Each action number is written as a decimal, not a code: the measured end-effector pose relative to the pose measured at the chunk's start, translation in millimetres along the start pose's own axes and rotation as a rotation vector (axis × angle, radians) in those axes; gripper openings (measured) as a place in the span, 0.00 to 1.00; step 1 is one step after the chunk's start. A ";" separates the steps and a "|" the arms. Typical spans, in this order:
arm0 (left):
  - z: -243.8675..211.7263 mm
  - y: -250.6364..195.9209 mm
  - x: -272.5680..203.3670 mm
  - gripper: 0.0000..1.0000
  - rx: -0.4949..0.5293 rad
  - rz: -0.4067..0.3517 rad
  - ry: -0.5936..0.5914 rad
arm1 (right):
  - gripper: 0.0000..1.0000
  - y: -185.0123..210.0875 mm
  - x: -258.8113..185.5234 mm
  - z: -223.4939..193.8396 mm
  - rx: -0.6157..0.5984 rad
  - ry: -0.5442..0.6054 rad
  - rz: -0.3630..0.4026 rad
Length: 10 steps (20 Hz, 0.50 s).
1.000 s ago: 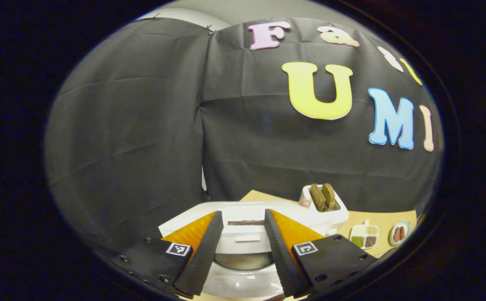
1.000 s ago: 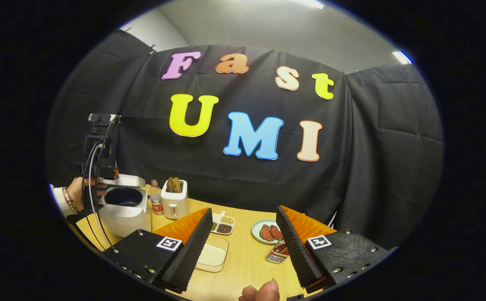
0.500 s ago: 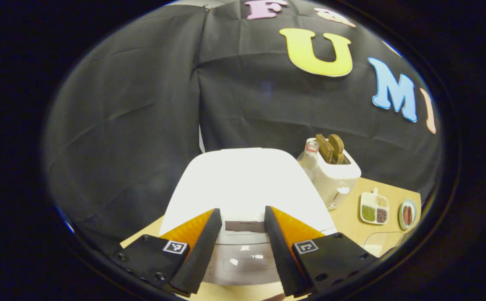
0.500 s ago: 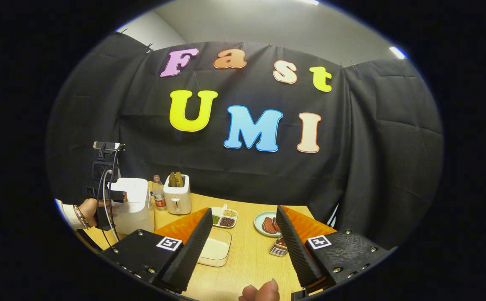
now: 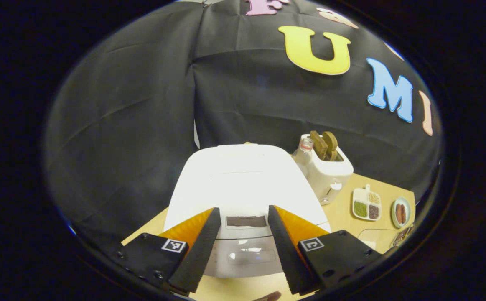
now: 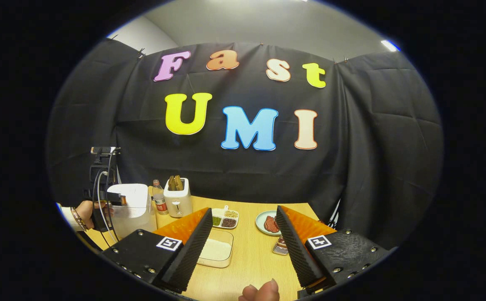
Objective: Close the left gripper, press the button to open the rice cooker; take a wooden spoon from the chopstick holder with the right hand, scoop a spoonful of rice and pour it into the rice cooker, then put the wooden spoon back into the chopstick holder.
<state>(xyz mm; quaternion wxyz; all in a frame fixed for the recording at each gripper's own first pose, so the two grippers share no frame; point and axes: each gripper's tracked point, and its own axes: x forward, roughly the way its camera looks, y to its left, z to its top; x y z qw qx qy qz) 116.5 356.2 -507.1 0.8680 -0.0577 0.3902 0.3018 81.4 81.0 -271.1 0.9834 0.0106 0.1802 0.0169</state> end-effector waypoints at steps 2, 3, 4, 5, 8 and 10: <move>16.1 -8.6 -32.6 0.81 -0.015 -0.050 -0.060 | 0.94 -6.2 -0.2 1.8 0.017 -0.005 -0.003; 22.0 -17.9 -51.8 0.82 -0.019 -0.085 -0.082 | 0.94 -10.0 0.3 1.1 0.025 -0.006 -0.001; 27.2 -29.3 -74.7 0.84 -0.030 -0.127 -0.104 | 0.94 -13.2 0.6 2.6 0.035 -0.009 0.003; 30.6 -39.7 -99.0 0.82 -0.046 -0.181 -0.119 | 0.94 -16.9 1.6 4.8 0.048 -0.016 0.007; 43.5 -78.1 -180.6 0.82 -0.082 -0.337 -0.174 | 0.93 -25.8 4.9 12.8 0.088 -0.032 0.046; 49.9 -94.9 -221.5 0.82 -0.073 -0.390 -0.220 | 0.93 -32.5 1.3 19.9 0.105 -0.039 0.089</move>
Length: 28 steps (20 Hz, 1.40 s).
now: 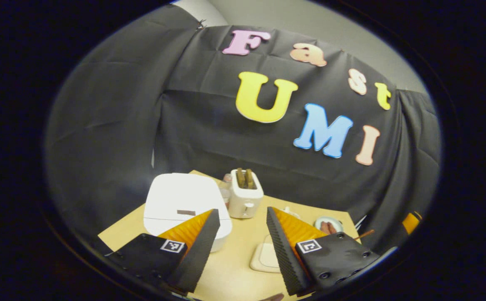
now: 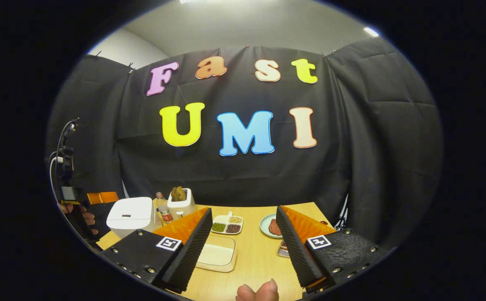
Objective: Close the left gripper, press the button to open the rice cooker; take a wooden spoon from the chopstick holder with the right hand, scoop a spoonful of rice and pour it into the rice cooker, then put the wooden spoon back into the chopstick holder.
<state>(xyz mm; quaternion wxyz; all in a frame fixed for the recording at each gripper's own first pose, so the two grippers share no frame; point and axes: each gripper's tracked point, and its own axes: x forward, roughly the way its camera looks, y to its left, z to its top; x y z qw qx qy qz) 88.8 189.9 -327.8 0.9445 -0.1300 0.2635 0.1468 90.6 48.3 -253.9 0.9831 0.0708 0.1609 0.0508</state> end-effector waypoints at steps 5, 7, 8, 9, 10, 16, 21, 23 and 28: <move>35.9 -74.5 -58.8 0.84 0.008 -0.055 -0.115 | 0.94 -36.1 -26.7 27.7 -0.018 -0.006 0.090; 46.2 -104.5 -81.2 0.86 0.005 -0.078 -0.133 | 0.94 -58.3 -37.6 41.7 -0.006 -0.011 0.086; 53.7 -119.9 -94.3 0.84 0.004 -0.089 -0.148 | 0.94 -69.7 -43.9 49.9 -0.001 -0.021 0.081; 60.6 -130.7 -108.8 0.77 0.015 -0.093 -0.164 | 0.93 -80.3 -49.0 59.8 0.002 -0.041 0.071; 69.6 -140.7 -124.3 0.77 0.043 -0.098 -0.185 | 0.94 -92.4 -54.3 68.1 0.002 -0.052 0.050; 107.0 -184.3 -195.1 0.83 0.173 -0.108 -0.296 | 0.94 -118.8 -104.2 122.5 0.018 -0.087 -0.016; 147.7 -192.7 -227.0 0.89 0.183 -0.168 -0.412 | 0.93 -82.2 -148.5 183.1 0.029 -0.215 0.015; 145.6 -183.0 -227.3 0.77 0.142 -0.189 -0.391 | 0.93 -68.1 -150.7 190.1 0.013 -0.228 0.019; 153.4 -133.8 -223.5 0.81 0.134 -0.141 -0.380 | 0.93 -40.6 -152.1 192.1 0.010 -0.247 0.008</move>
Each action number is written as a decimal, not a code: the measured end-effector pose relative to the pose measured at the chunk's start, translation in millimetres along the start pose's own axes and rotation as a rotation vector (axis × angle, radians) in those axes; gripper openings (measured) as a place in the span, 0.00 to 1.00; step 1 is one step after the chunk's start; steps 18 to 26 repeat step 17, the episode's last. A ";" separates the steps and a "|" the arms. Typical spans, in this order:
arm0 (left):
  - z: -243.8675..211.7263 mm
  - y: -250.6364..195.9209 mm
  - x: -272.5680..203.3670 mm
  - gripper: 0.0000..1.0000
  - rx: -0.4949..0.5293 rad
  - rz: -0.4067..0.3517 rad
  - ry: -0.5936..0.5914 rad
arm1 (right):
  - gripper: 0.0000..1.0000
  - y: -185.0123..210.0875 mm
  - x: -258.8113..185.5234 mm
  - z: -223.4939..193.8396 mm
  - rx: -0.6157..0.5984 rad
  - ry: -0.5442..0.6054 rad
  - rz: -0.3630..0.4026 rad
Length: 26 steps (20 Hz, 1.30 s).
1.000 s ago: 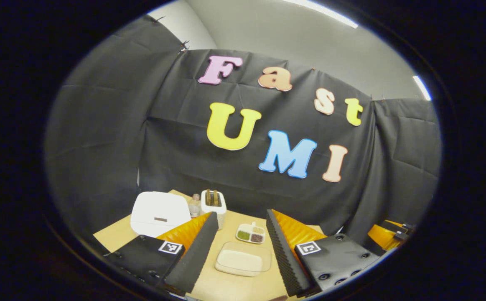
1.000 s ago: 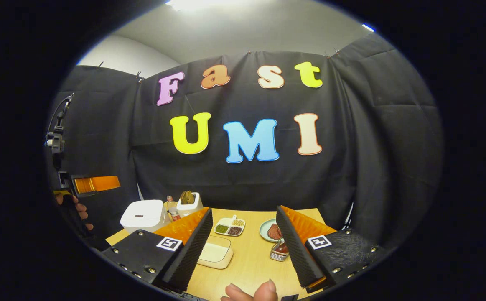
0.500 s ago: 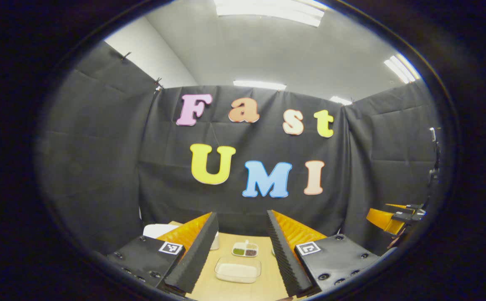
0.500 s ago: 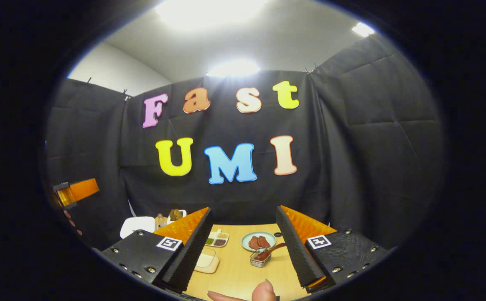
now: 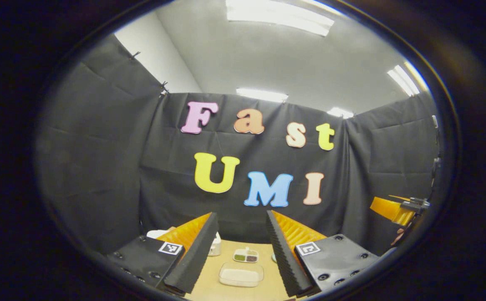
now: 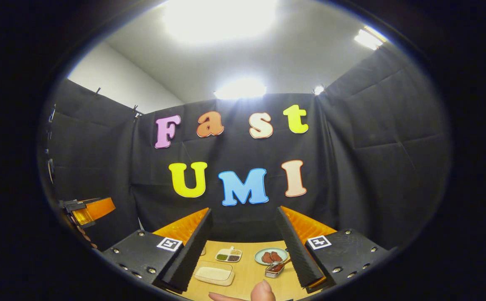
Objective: Close the left gripper, press the button to open the rice cooker; take a wooden spoon from the chopstick holder with the right hand, scoop a spoonful of rice and pour it into the rice cooker, then put the wooden spoon back into the chopstick holder.
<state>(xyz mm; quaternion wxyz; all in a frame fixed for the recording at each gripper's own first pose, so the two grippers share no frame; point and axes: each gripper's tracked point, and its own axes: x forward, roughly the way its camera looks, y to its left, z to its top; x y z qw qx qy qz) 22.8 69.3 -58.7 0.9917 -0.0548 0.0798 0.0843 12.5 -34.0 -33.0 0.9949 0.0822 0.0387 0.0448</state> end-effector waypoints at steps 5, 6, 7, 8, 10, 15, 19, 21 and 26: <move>8.1 10.8 -3.7 0.77 -0.001 0.011 -0.019 | 0.93 24.6 8.3 2.2 -0.078 -0.018 -0.016; 10.1 14.2 -5.5 0.77 0.002 0.017 -0.019 | 0.93 30.1 6.9 1.9 -0.095 -0.021 -0.017; 11.2 19.1 -6.4 0.77 0.006 0.026 -0.023 | 0.93 34.3 6.7 1.6 -0.111 -0.025 -0.014; 13.2 24.2 -7.8 0.89 0.010 0.034 -0.025 | 0.93 38.9 8.1 0.3 -0.127 -0.026 -0.010; 11.3 36.0 -13.6 0.89 0.015 0.061 -0.026 | 0.93 46.8 11.9 -6.4 -0.139 -0.006 -0.002; 5.4 59.3 -21.5 0.89 -0.005 0.106 -0.005 | 0.93 58.6 16.1 1.7 -0.126 -0.030 0.022; 7.1 60.6 -23.3 0.89 0.014 0.111 -0.007 | 0.93 54.6 15.3 2.8 -0.142 -0.040 0.010; 7.1 60.6 -23.3 0.89 0.014 0.111 -0.007 | 0.93 54.6 15.3 2.8 -0.142 -0.040 0.010; 7.1 60.6 -23.3 0.89 0.014 0.111 -0.007 | 0.93 54.6 15.3 2.8 -0.142 -0.040 0.010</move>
